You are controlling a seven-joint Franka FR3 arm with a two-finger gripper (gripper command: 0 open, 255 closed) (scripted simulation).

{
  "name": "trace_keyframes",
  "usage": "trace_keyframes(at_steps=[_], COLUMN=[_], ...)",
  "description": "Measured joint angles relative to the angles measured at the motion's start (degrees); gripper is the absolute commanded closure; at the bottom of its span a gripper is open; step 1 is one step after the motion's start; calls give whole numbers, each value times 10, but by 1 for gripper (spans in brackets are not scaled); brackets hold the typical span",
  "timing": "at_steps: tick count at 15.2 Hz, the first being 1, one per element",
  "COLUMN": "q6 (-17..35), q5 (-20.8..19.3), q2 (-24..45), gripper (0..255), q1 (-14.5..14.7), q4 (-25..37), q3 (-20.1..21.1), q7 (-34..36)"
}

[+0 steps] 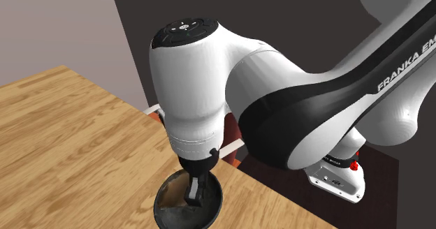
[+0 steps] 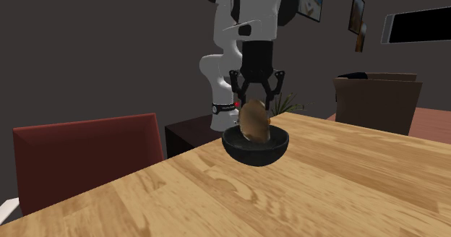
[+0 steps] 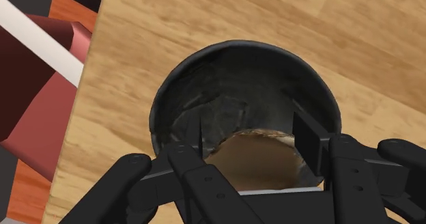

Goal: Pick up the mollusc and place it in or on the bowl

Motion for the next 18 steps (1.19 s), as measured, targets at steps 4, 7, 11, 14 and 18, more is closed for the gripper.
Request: trace_keyframes(at_steps=[4,7,11,14,18], q6=[32,58,67,68,69], q5=[-7,-17,-20,-20,-20], q2=[16,33,38,38,39], gripper=[255,255,255,255,0], q1=[-1,-1,-2,-2,-2], q4=[-18,-29,-32,-33,-33], q3=[4,8,8,8,8], q7=[6,14,16,16,16])
